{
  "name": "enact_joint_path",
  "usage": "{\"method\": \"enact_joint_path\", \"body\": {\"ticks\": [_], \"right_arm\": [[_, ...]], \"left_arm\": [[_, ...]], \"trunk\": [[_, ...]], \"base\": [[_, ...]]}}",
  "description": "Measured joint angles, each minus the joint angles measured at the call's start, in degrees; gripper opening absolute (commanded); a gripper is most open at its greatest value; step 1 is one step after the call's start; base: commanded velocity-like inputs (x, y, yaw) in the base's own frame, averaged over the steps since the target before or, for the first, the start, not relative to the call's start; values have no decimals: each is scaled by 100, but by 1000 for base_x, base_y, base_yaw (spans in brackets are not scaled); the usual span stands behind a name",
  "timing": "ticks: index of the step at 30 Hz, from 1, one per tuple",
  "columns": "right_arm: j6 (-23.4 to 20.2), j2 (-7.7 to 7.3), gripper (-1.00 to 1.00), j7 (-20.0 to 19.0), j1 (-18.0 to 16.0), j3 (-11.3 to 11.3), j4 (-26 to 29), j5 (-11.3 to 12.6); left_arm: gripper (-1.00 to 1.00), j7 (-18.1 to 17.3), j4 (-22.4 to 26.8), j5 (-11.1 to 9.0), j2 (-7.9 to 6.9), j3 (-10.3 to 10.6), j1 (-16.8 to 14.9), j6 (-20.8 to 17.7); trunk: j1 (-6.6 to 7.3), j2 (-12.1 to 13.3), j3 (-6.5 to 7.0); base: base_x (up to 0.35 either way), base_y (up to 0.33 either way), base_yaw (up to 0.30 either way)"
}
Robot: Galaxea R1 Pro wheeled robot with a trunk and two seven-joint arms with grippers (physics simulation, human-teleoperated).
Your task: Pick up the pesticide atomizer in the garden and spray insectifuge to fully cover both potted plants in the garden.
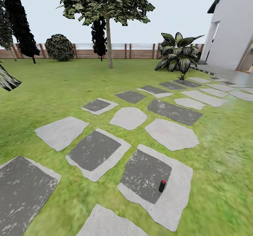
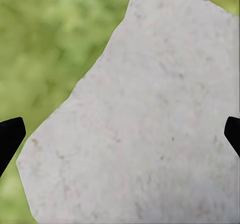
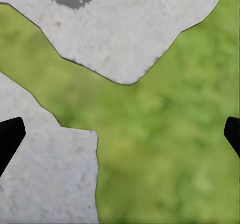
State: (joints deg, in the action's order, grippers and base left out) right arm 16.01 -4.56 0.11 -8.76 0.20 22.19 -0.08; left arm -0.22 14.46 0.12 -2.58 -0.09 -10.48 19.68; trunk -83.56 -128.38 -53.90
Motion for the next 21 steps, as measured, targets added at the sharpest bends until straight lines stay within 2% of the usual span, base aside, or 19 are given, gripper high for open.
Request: {"method": "enact_joint_path", "body": {"ticks": [21], "right_arm": [[-2, 0, 100, 12, 0, 4, 0, -8]], "left_arm": [[100, 5, 0, -5, -4, -5, -4, 0]], "trunk": [[0, 0, 0]], "base": [[0, 0, 0]]}}
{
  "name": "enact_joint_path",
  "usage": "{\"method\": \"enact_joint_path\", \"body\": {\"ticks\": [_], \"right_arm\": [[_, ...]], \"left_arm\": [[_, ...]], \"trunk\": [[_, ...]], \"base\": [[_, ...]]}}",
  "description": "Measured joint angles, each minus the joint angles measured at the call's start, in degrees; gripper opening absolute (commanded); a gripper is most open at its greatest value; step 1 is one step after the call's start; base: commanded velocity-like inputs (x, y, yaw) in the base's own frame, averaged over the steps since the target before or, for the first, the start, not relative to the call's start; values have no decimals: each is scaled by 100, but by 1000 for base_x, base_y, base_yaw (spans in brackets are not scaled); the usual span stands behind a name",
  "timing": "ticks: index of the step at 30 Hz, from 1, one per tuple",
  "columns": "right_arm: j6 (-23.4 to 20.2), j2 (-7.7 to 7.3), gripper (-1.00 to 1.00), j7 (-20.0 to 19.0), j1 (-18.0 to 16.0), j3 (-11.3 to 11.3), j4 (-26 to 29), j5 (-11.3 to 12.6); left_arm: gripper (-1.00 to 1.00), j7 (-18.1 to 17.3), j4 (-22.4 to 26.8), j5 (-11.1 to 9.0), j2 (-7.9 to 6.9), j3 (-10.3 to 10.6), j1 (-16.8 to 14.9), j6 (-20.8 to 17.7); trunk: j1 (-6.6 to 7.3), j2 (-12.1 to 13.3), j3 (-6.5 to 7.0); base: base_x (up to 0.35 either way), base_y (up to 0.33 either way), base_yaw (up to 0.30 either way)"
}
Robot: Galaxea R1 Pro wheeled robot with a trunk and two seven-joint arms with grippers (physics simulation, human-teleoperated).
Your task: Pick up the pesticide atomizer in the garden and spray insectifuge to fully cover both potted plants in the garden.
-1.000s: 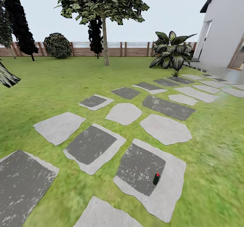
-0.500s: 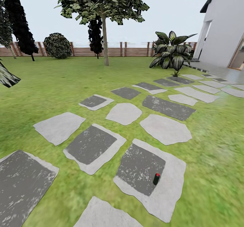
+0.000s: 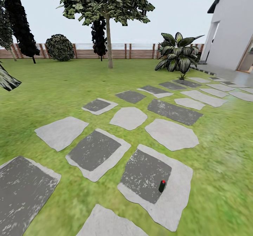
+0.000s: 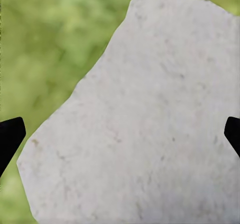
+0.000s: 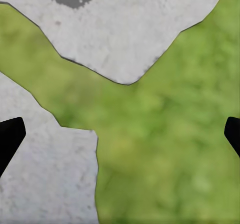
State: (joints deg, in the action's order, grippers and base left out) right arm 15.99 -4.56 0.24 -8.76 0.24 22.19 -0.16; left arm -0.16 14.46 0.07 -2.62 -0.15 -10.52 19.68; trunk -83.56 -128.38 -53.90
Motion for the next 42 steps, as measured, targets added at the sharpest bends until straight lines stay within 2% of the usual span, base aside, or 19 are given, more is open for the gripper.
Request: {"method": "enact_joint_path", "body": {"ticks": [28, 42], "right_arm": [[0, 0, 100, -8, 0, 0, 0, 8], [0, 0, 100, -15, 1, 0, 3, 8]], "left_arm": [[100, 0, 0, 8, -1, -2, 2, 0], [100, -2, -1, 8, -1, -2, 1, 0]], "trunk": [[0, 0, 0], [0, 0, 0]], "base": [[0, 0, 0], [0, -115, 0]]}}
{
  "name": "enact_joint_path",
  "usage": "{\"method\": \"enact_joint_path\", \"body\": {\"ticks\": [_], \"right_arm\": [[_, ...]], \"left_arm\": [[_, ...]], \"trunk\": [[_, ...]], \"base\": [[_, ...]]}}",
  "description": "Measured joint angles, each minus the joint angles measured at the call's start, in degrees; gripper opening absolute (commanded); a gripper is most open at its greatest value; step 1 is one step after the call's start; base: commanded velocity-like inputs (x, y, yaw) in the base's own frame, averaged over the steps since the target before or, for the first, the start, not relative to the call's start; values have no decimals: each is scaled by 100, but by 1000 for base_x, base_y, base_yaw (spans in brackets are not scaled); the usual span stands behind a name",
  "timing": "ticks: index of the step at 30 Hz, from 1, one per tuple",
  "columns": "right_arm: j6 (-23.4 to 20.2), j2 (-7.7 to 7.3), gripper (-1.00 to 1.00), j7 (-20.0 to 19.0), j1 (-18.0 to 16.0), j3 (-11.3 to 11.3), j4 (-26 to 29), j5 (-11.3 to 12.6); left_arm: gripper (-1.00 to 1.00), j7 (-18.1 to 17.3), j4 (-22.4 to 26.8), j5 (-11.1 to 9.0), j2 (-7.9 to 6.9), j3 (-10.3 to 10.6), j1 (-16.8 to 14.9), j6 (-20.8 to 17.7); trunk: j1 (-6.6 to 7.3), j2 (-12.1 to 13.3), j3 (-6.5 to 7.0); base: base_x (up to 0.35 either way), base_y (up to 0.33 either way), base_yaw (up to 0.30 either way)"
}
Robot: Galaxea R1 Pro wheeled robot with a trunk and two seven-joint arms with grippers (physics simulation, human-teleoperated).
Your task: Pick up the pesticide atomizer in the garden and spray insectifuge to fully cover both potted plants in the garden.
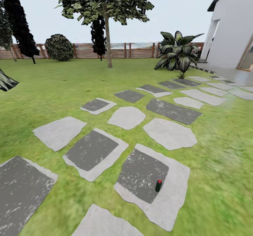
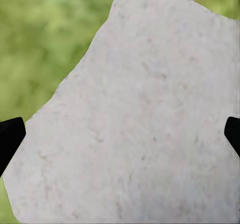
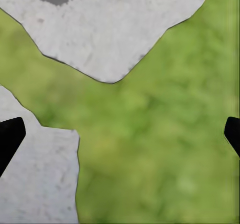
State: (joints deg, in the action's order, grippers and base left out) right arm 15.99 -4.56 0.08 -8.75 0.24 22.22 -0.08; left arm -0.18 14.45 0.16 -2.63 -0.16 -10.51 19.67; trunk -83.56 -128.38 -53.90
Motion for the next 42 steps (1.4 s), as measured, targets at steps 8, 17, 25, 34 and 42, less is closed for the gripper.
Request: {"method": "enact_joint_path", "body": {"ticks": [8, 17, 25, 34, 42], "right_arm": [[0, 0, 100, 0, -1, 0, -1, 0], [0, 0, 100, 0, -1, 0, 0, 0], [0, 0, 100, 0, -2, 0, 0, 0], [1, 0, 100, 0, -2, 0, -1, 0], [1, 0, 100, 0, 0, 0, -2, 0]], "left_arm": [[100, 1, -1, 0, 0, 0, -1, 0], [100, 2, -1, 0, 0, 0, -1, 0], [100, 2, 0, 0, 0, 0, 0, -1], [100, 2, 1, 0, 0, 0, 1, -1], [100, 2, 2, -3, 0, 0, 2, -1]], "trunk": [[0, 0, 0], [1, 0, 0], [1, 0, 0], [1, 0, 0], [3, -2, -1]], "base": [[1, -256, 0], [69, -273, 0], [91, -274, 69], [93, -274, 234], [94, -274, 270]]}}
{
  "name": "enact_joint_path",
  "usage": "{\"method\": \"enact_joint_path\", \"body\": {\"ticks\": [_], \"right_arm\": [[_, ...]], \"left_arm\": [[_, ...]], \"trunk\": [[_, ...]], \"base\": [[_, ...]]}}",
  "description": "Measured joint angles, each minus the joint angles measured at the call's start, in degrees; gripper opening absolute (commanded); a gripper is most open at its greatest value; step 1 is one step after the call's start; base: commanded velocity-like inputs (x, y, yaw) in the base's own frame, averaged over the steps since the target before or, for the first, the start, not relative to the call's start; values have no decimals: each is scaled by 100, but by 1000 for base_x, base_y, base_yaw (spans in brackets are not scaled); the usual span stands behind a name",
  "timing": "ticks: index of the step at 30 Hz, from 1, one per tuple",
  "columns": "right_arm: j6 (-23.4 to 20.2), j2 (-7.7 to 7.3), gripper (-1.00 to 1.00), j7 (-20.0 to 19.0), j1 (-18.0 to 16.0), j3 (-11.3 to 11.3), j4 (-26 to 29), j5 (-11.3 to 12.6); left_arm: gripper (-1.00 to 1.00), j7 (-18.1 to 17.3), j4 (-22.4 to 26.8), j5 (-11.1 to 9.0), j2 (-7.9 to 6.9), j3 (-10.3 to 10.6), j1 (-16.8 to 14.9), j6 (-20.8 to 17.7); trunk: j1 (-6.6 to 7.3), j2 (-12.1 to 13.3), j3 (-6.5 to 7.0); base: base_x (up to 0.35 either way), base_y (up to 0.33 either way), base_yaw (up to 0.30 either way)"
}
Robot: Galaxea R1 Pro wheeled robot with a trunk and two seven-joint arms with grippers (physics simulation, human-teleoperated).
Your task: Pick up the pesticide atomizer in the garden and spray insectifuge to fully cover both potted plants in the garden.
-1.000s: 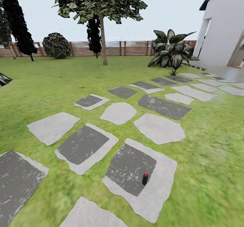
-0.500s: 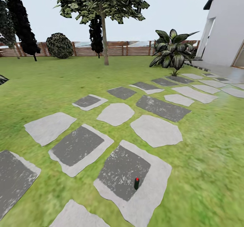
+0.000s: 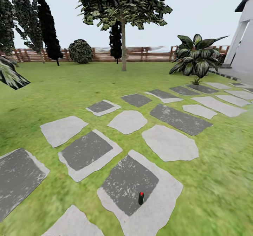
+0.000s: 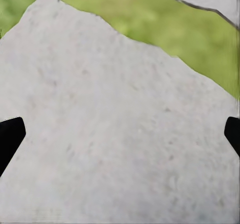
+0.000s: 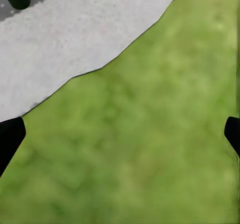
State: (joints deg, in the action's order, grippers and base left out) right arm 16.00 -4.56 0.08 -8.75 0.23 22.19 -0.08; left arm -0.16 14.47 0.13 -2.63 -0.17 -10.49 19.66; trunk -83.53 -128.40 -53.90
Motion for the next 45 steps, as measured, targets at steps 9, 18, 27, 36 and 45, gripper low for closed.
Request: {"method": "enact_joint_path", "body": {"ticks": [9, 18, 27, 36, 45], "right_arm": [[0, 0, 100, 0, -2, 1, 0, 0], [0, 0, 100, 0, -2, 0, 0, 0], [0, 0, 100, 0, 0, 0, 1, 0], [0, 0, 100, 0, -1, 0, 1, 0], [0, 0, 100, 0, -1, 0, 2, 0]], "left_arm": [[100, 0, 0, -36, 0, 0, -2, 0], [100, 0, 0, -38, 0, 0, -2, 0], [100, 0, -2, -44, 0, 0, -3, 1], [100, 0, -1, -51, 0, 0, -3, 1], [100, 0, -1, -53, 0, -3, -3, 1]], "trunk": [[-2, 2, 1], [-2, 2, 1], [-2, 2, 1], [-3, 2, 1], [-3, 2, 1]], "base": [[94, -274, 272], [94, -274, 272], [69, -264, 75], [4, -81, 2], [0, -2, 0]]}}
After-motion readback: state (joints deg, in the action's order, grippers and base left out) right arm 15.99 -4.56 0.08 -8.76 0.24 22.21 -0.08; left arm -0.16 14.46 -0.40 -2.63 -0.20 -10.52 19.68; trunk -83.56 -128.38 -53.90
